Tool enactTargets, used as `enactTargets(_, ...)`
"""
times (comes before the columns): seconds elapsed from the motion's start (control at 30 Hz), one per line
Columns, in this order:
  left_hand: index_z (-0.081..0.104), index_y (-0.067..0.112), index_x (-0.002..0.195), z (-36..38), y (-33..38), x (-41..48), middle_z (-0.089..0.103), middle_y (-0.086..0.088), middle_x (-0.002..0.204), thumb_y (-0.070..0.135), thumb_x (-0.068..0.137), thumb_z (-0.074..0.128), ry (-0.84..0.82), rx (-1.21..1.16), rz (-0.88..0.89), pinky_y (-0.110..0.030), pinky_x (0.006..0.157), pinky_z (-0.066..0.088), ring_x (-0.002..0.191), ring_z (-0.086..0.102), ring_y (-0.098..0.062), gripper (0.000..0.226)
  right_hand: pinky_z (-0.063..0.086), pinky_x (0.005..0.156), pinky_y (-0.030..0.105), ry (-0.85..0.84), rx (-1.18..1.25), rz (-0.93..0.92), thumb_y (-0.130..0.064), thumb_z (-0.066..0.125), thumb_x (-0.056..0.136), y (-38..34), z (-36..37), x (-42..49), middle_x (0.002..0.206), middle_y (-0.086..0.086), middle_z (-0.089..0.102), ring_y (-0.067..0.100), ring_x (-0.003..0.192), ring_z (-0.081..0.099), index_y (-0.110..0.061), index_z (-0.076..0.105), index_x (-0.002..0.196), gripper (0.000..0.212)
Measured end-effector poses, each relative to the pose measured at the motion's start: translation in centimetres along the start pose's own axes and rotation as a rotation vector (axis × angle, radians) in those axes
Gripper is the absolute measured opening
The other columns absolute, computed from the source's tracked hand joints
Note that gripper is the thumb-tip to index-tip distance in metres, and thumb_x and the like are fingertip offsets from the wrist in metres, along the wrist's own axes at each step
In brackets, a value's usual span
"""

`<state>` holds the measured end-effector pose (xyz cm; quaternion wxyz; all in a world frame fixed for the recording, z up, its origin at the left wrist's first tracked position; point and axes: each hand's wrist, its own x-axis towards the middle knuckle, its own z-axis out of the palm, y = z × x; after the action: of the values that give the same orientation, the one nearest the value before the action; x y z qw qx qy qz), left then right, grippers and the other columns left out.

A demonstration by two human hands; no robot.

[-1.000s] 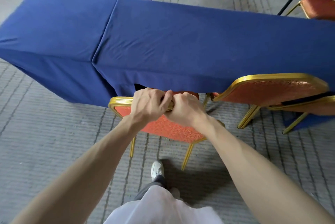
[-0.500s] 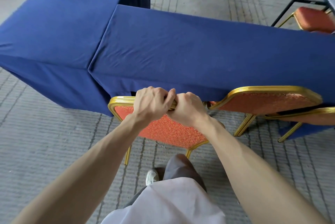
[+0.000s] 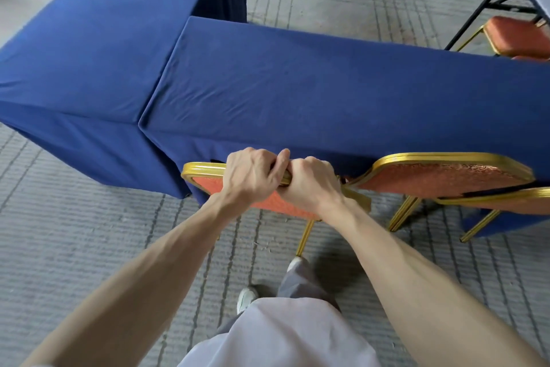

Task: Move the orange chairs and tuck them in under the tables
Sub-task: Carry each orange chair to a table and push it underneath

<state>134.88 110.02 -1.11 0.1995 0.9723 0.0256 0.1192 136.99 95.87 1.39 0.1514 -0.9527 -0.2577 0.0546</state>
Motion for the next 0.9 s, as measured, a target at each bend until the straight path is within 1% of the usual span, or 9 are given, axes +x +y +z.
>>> enactTargets(0.13,0.031,0.01,0.049,1.3,-0.3,4.5,0.042,-0.005,0.043,0.051,0.098,0.034,0.038,-0.002,0.001,-0.034,0.05,0.018,0.044,0.036,-0.028,0.064,0.037,0.062,0.032,0.059,0.023,-0.041,-0.035,0.055,0.088,2.5,-0.1,4.5,0.078,0.009,0.072,0.034,0.076,0.066,-0.014,0.068,0.08,0.025)
enactTargets(0.27,0.033,0.009,0.052,4.0,-0.7,8.6,0.041,-0.007,0.045,0.052,0.097,0.034,-0.043,-0.015,-0.06,-0.034,0.048,0.019,0.048,0.039,-0.028,0.062,0.044,0.064,0.035,-0.056,0.096,0.019,-0.036,0.052,0.091,5.3,0.9,8.3,0.081,0.009,0.072,0.036,0.078,0.066,-0.015,0.066,0.083,0.027)
enactTargets(0.4,0.046,0.01,0.056,7.0,-1.0,8.8,0.047,-0.005,0.048,0.051,0.096,0.033,-0.093,0.022,-0.044,-0.035,0.05,0.029,0.049,0.041,-0.027,0.058,0.042,0.068,0.033,-0.167,0.099,0.009,-0.055,0.043,0.075,7.5,2.2,9.1,0.087,0.01,0.073,0.035,0.085,0.066,-0.016,0.064,0.082,0.044)
enactTargets(0.47,0.05,0.01,0.058,6.9,-1.4,9.3,0.049,-0.005,0.048,0.052,0.096,0.032,-0.078,0.03,-0.021,-0.035,0.049,0.027,0.049,0.04,-0.026,0.059,0.039,0.066,0.032,-0.124,0.098,-0.014,-0.053,0.044,0.078,7.5,2.2,9.8,0.084,0.01,0.074,0.036,0.082,0.066,-0.014,0.066,0.081,0.045)
enactTargets(0.53,0.046,0.011,0.056,6.3,-1.9,10.3,0.049,-0.005,0.049,0.053,0.096,0.029,-0.076,0.025,-0.011,-0.033,0.05,0.023,0.05,0.04,-0.027,0.06,0.038,0.061,0.032,-0.041,0.103,-0.021,-0.048,0.047,0.082,7.3,2.2,10.5,0.076,0.01,0.073,0.036,0.073,0.067,-0.013,0.065,0.075,0.04)
enactTargets(0.63,0.044,0.012,0.056,6.2,-2.2,11.4,0.05,-0.006,0.05,0.055,0.096,0.027,-0.09,0.012,0.019,-0.034,0.049,0.025,0.051,0.042,-0.028,0.061,0.037,0.056,0.03,0.036,0.103,-0.018,-0.041,0.055,0.086,7.4,2.3,11.3,0.064,0.007,0.07,0.035,0.06,0.065,-0.015,0.061,0.066,0.033)
enactTargets(0.73,0.051,0.013,0.058,6.4,-2.3,11.2,0.051,-0.004,0.049,0.054,0.097,0.027,-0.081,-0.009,0.055,-0.033,0.048,0.029,0.05,0.045,-0.027,0.062,0.038,0.052,0.028,0.093,0.108,-0.039,-0.044,0.049,0.084,7.6,2.9,11.2,0.056,0.006,0.066,0.034,0.051,0.062,-0.015,0.06,0.061,0.038)
enactTargets(0.8,0.05,0.013,0.056,6.5,-2.5,11.0,0.051,-0.003,0.049,0.053,0.097,0.029,-0.067,-0.017,0.058,-0.033,0.047,0.03,0.049,0.046,-0.026,0.061,0.034,0.051,0.026,0.124,0.089,-0.053,-0.049,0.046,0.08,7.8,3.3,11.1,0.054,0.005,0.065,0.032,0.048,0.06,-0.015,0.061,0.06,0.043)
enactTargets(0.9,0.049,0.012,0.056,7.5,-2.0,10.1,0.057,-0.003,0.053,0.049,0.098,0.034,-0.052,-0.019,0.099,-0.032,0.049,0.028,0.051,0.051,-0.027,0.058,0.035,0.05,0.024,0.099,0.024,-0.05,-0.049,0.056,0.075,8.8,3.7,10.4,0.054,0.004,0.065,0.029,0.049,0.061,-0.017,0.065,0.061,0.036)
